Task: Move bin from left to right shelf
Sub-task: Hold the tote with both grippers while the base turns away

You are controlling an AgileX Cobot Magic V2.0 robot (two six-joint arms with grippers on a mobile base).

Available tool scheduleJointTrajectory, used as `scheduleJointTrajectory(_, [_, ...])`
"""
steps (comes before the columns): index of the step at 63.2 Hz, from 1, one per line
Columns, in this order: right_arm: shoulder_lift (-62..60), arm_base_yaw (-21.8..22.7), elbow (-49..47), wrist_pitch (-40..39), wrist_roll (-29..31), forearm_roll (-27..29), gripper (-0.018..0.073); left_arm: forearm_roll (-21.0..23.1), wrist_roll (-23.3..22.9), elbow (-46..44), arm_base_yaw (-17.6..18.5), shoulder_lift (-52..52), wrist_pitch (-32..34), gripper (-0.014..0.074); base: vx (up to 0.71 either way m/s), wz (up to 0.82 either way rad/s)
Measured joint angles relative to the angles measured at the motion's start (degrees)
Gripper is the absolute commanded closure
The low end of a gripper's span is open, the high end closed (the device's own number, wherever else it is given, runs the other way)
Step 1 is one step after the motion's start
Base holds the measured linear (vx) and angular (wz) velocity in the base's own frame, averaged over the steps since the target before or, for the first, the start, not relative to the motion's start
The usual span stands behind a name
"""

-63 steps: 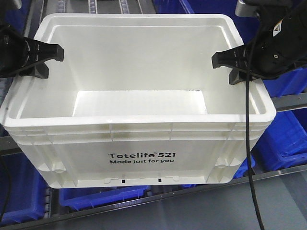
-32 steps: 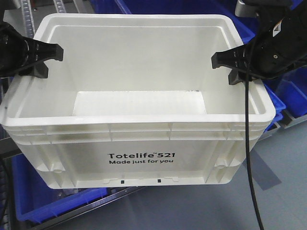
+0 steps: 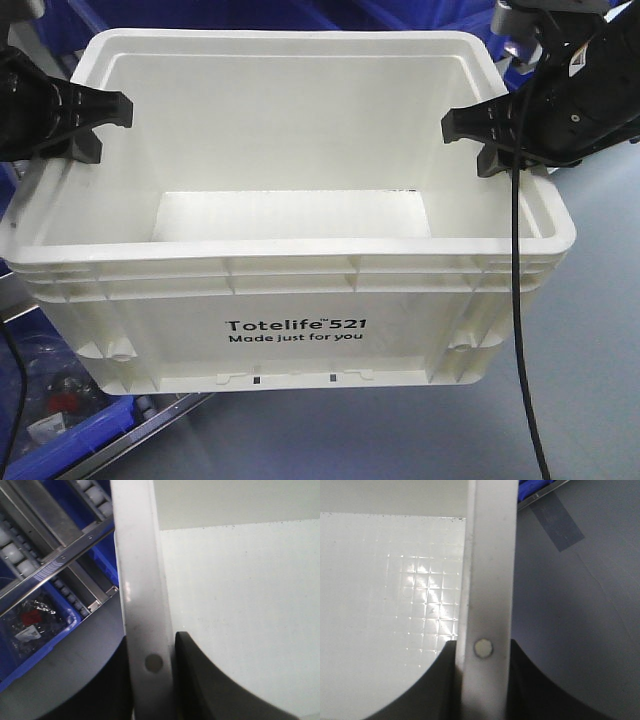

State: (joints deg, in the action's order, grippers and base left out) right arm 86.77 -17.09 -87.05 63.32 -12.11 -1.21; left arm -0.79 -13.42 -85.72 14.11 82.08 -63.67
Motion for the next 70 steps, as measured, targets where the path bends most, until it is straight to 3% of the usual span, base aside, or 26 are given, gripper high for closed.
scheduleJointTrajectory(70, [0.0, 0.0, 0.0, 0.1, 0.0, 0.0, 0.0498, 0.0, 0.0, 0.0, 0.0, 0.0, 0.0, 0.0486, 0.04, -0.44])
